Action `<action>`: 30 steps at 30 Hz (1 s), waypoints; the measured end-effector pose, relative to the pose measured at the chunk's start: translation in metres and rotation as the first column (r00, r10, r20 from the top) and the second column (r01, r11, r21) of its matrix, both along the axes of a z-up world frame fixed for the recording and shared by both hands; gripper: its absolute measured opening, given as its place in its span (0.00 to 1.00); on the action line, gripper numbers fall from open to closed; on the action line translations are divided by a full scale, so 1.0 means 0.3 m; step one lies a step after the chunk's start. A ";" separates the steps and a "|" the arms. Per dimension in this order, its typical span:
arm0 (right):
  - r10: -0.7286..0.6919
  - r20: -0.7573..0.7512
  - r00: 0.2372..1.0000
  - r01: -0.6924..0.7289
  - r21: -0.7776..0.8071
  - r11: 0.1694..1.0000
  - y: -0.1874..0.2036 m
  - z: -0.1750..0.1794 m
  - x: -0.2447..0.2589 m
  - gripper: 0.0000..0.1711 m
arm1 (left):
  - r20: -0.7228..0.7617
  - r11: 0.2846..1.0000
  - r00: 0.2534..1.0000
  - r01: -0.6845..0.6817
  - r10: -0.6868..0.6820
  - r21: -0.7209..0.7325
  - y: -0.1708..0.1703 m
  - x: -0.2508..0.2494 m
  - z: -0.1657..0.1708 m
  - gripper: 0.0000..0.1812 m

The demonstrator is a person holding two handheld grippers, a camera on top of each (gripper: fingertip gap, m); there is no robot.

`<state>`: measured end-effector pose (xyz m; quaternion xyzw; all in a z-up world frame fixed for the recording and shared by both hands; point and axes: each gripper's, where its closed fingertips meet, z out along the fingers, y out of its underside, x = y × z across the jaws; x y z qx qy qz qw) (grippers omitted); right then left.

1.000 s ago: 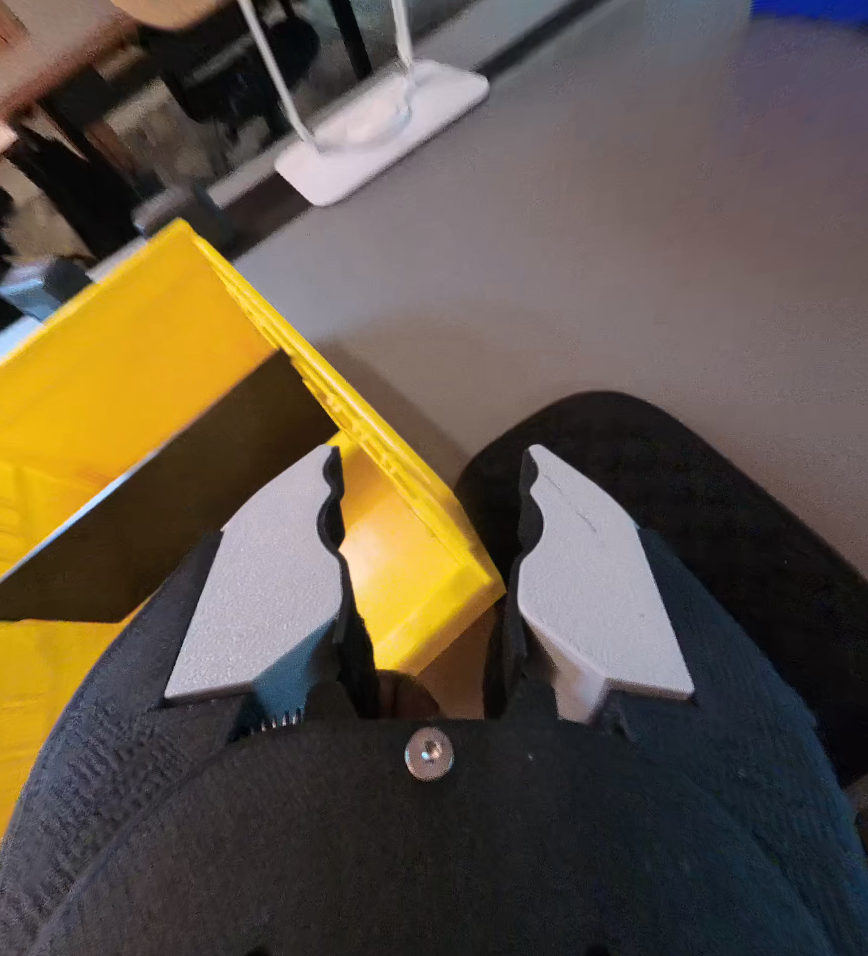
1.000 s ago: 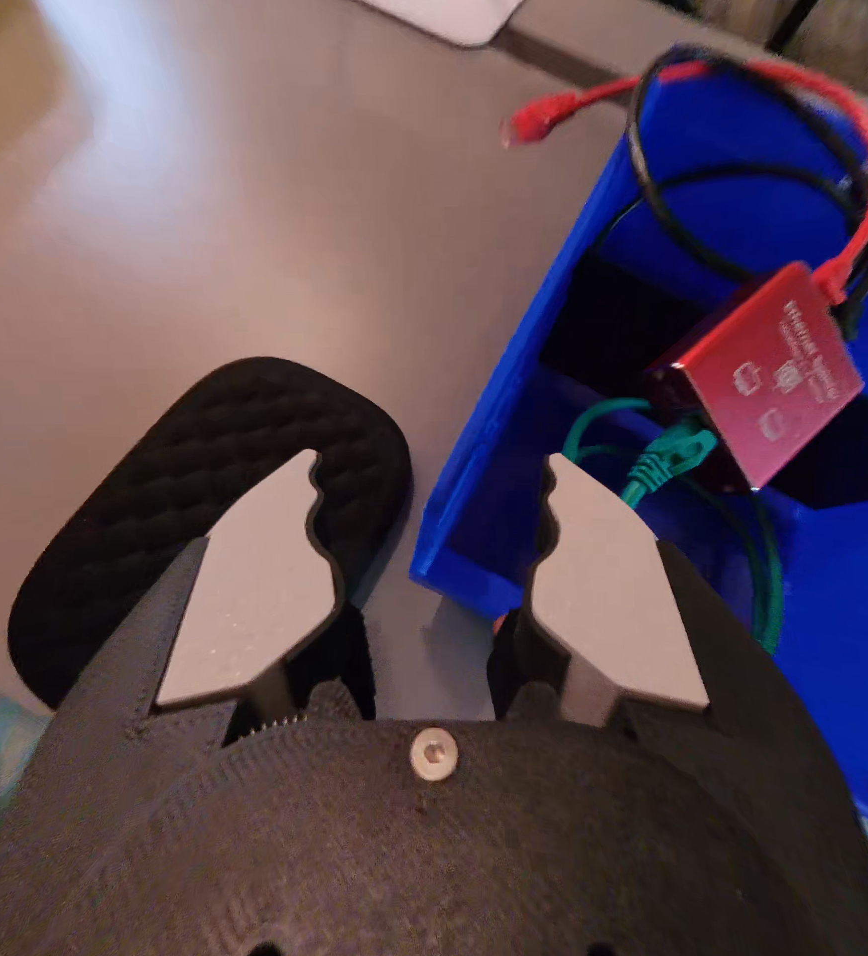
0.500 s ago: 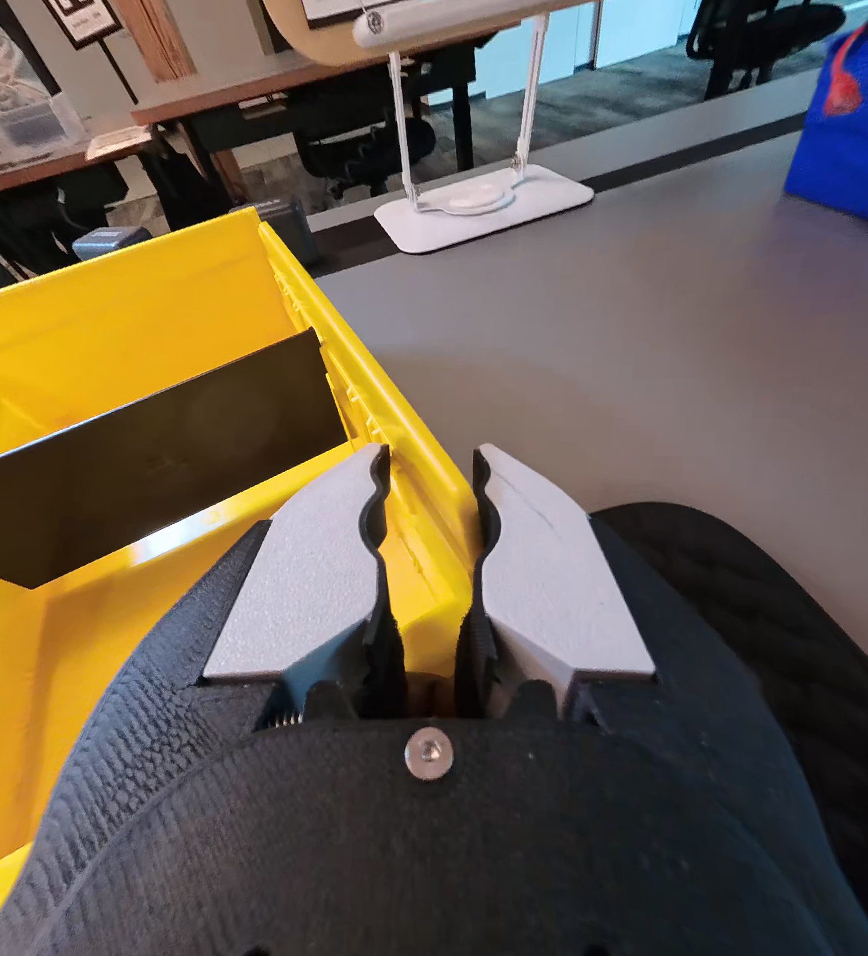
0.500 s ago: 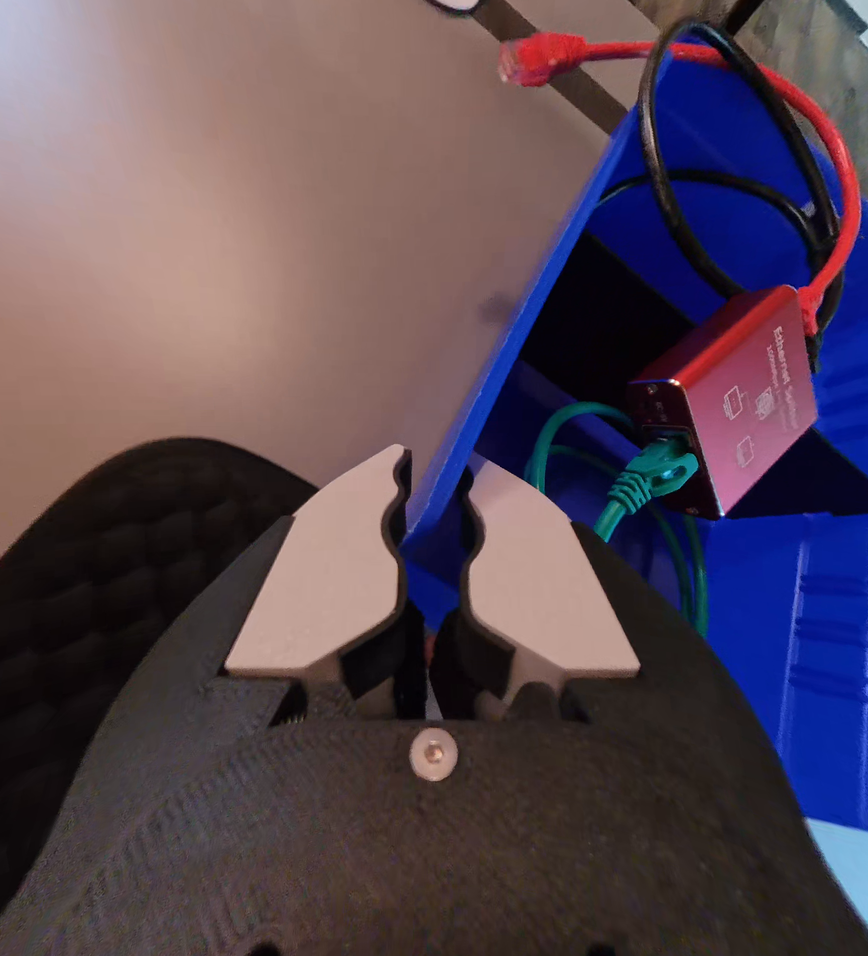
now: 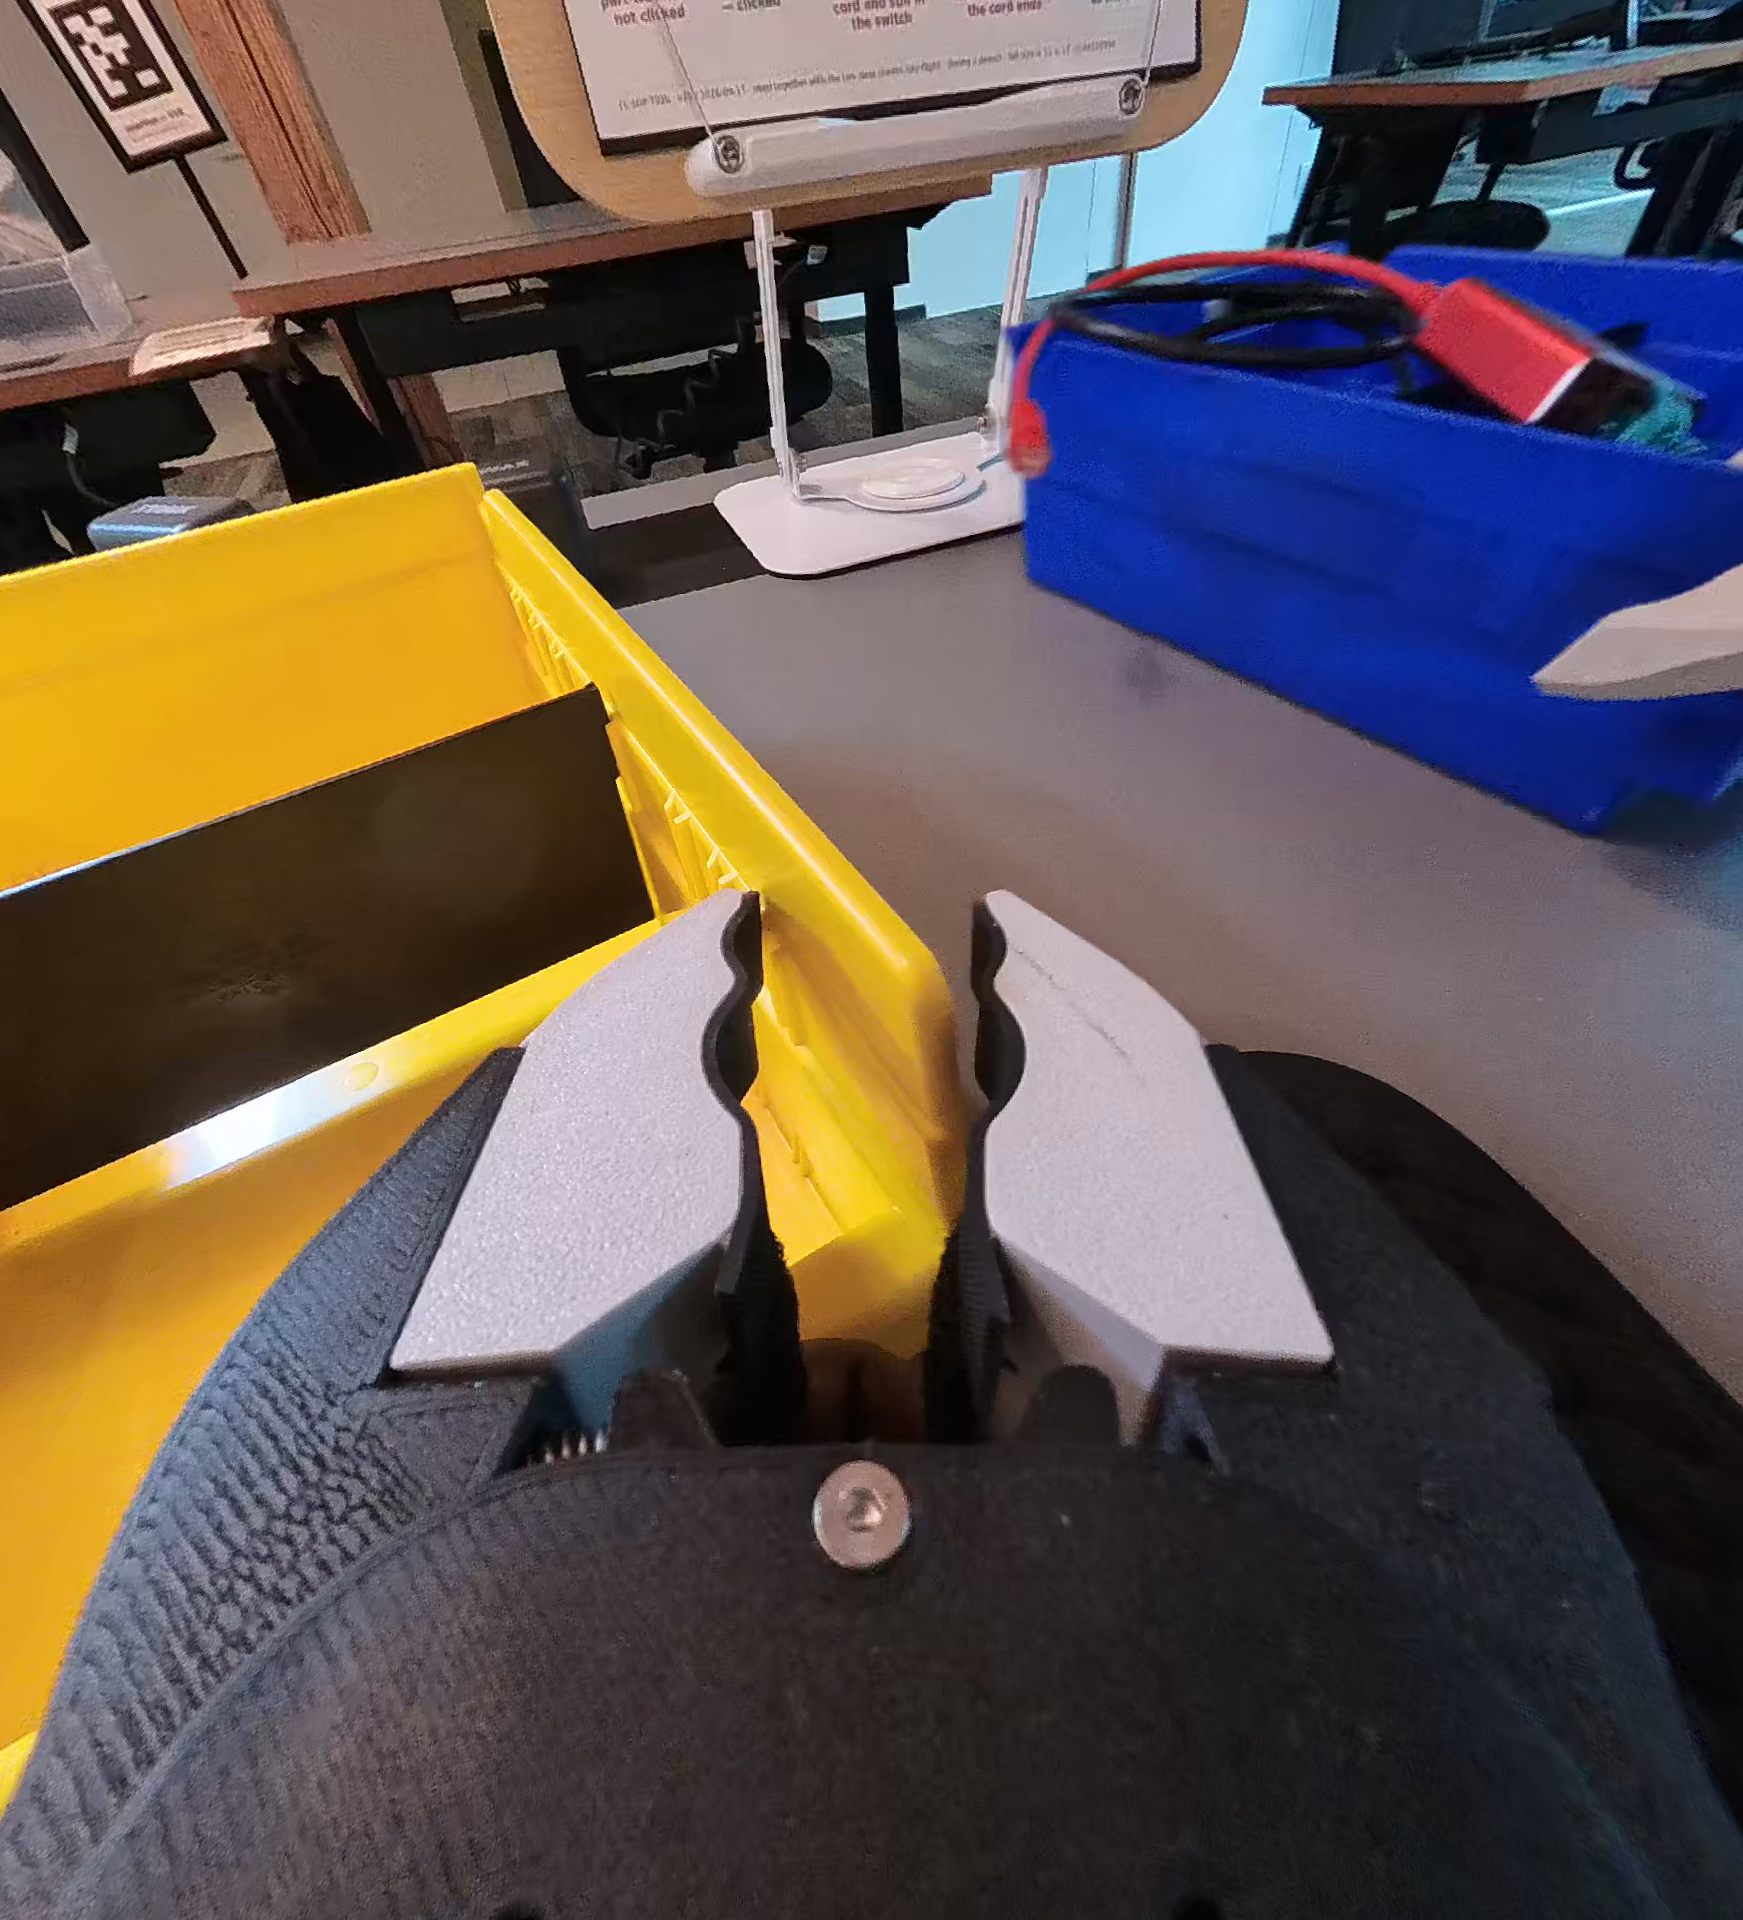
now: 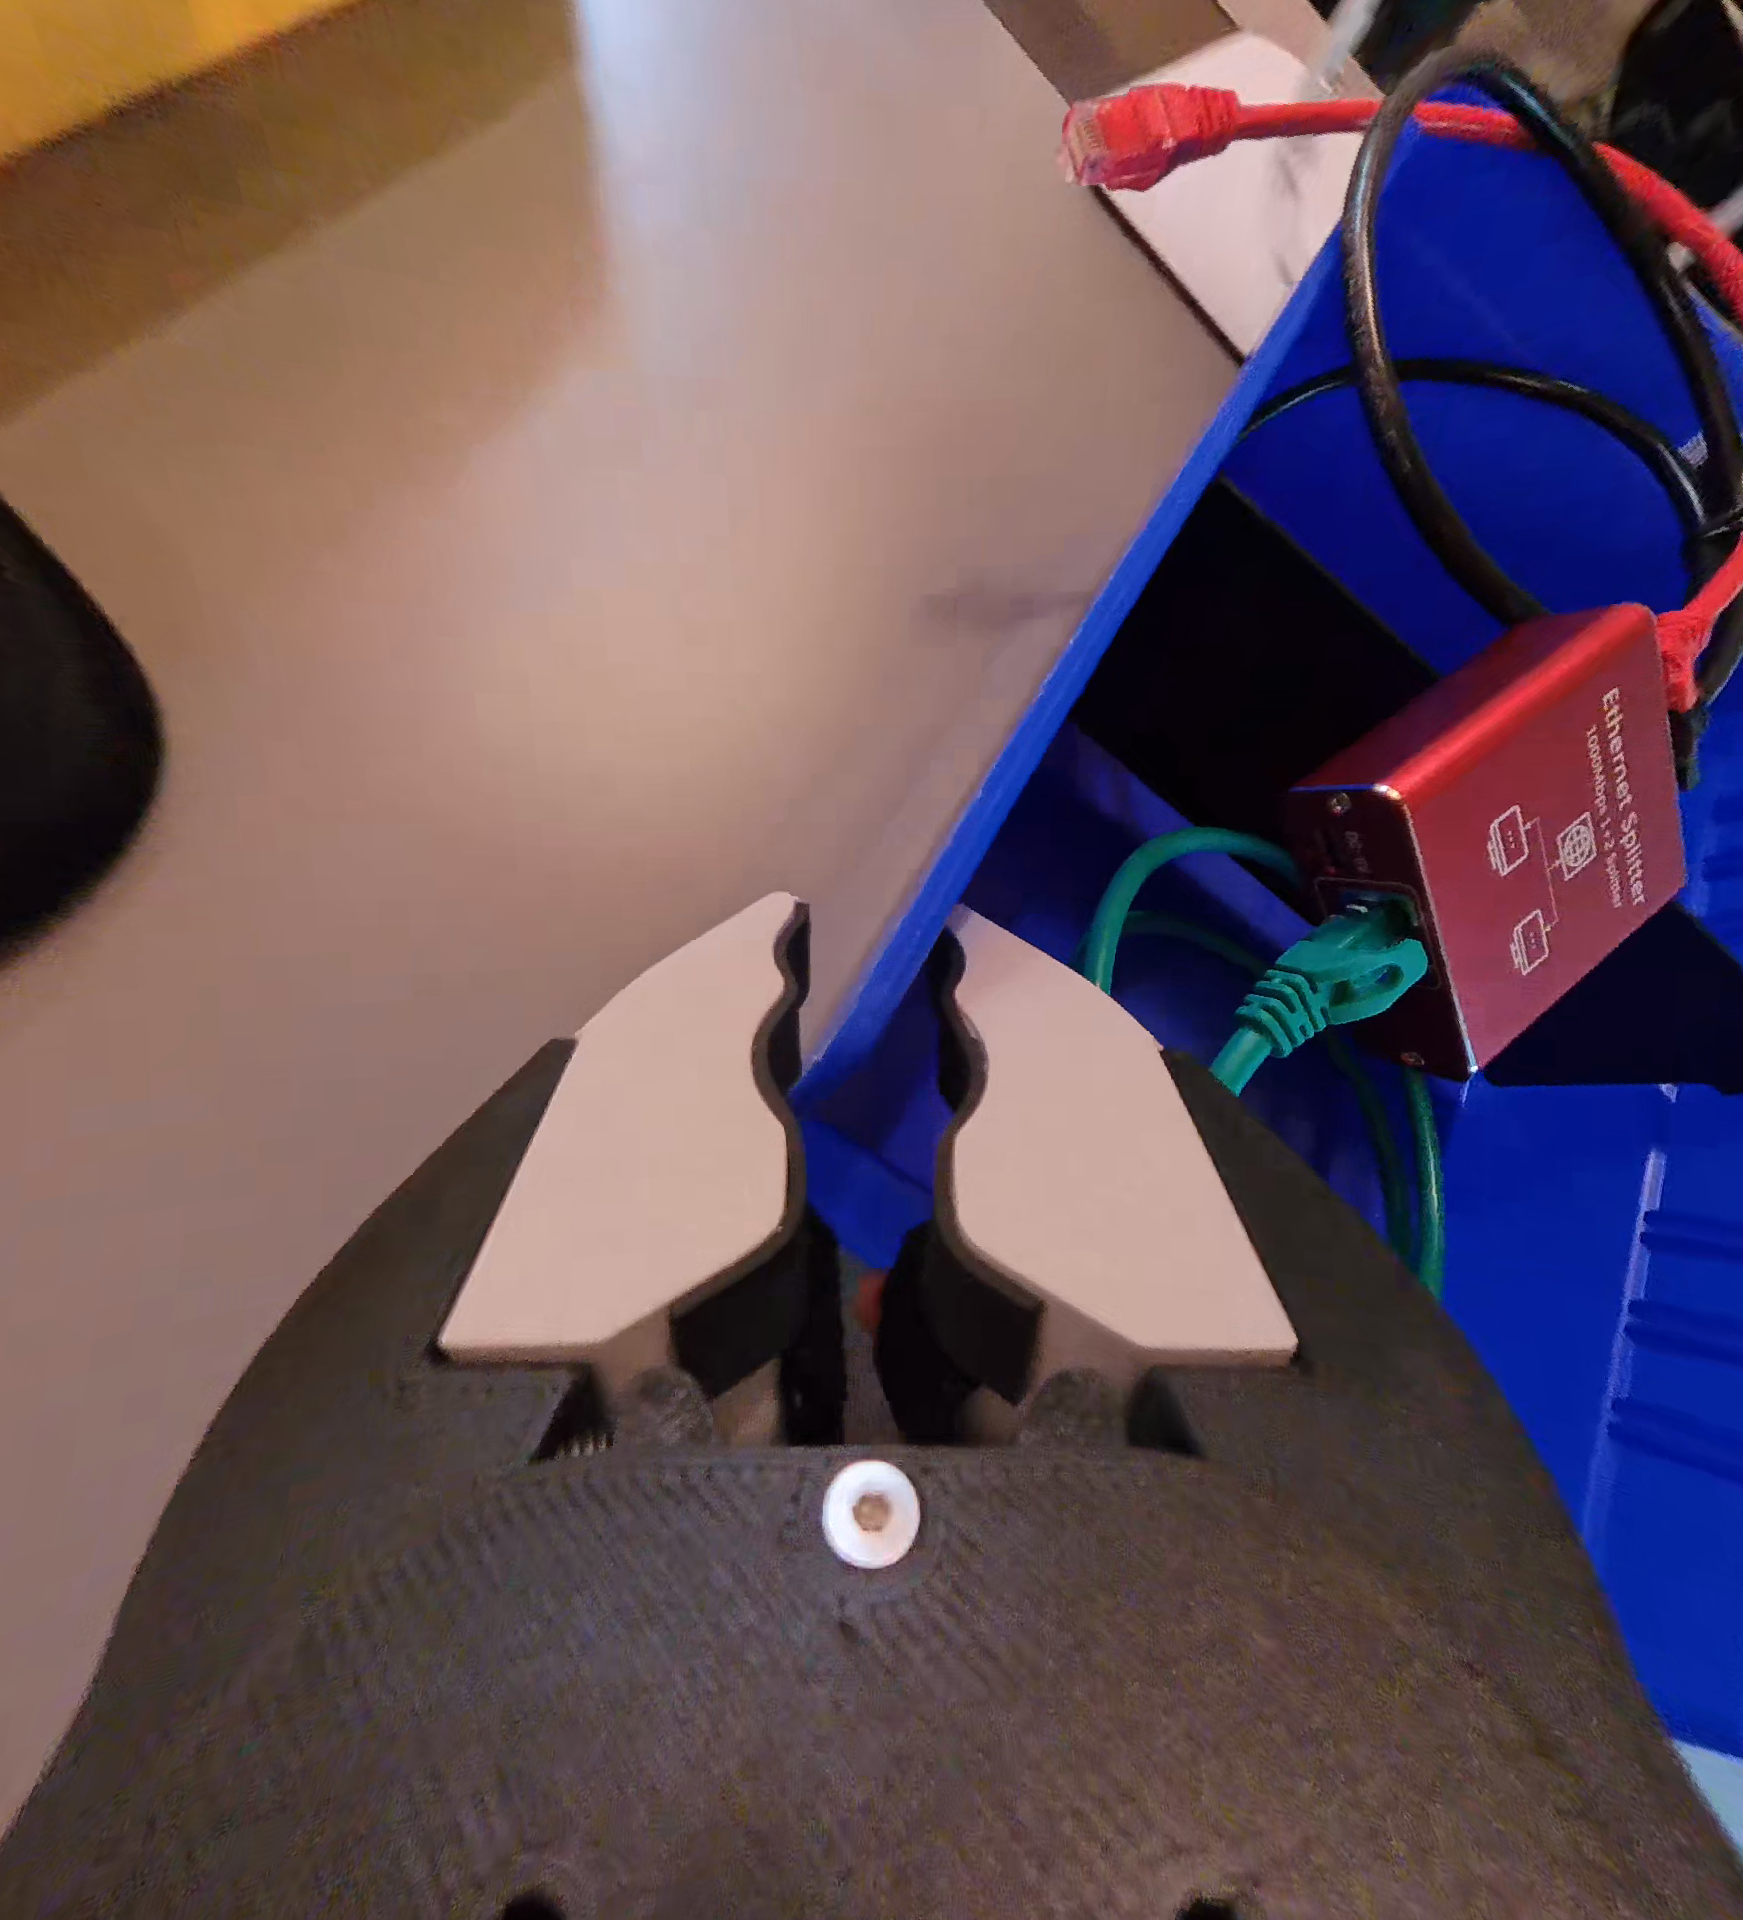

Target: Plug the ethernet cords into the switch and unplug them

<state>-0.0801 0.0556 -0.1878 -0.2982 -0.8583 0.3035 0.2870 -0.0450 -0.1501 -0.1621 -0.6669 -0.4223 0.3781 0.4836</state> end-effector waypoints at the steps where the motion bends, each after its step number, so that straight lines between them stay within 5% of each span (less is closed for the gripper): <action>1: 0.023 -0.002 1.000 -0.023 -0.002 1.000 -0.040 0.001 -0.002 0.13 | -0.001 1.000 1.000 0.005 -0.005 0.007 0.005 0.001 0.001 0.22; 10: 0.205 -0.033 0.978 -0.206 -0.018 0.978 -0.325 0.002 0.001 0.16 | -0.003 0.997 0.998 0.063 -0.063 0.033 0.043 0.013 0.006 0.30; 15: 0.296 -0.153 0.943 -0.325 -0.225 0.919 -0.423 0.054 0.033 0.22 | -0.137 0.985 0.976 0.171 -0.171 -0.014 0.044 0.058 0.088 0.31; 17: 0.270 -0.273 0.923 -0.359 -0.362 0.861 -0.433 0.149 0.052 0.23 | -0.263 0.992 0.956 0.128 -0.129 -0.021 -0.030 0.087 0.191 0.30; 22: 0.249 -0.404 0.880 -0.461 -0.606 0.648 -0.537 0.306 0.170 0.41 | -0.413 0.945 0.850 -0.287 0.327 0.156 -0.466 0.166 0.369 0.31; 26: 0.351 -0.275 0.895 -0.446 -0.521 0.728 -0.684 0.167 0.222 0.51 | -0.249 0.920 0.885 -0.380 0.393 0.099 -0.643 0.166 0.250 0.41; 30: 0.345 -0.196 0.918 -0.397 -0.465 0.791 -0.718 0.101 0.206 0.41 | 0.004 0.937 0.940 -0.339 0.340 0.090 -0.682 0.116 0.040 0.43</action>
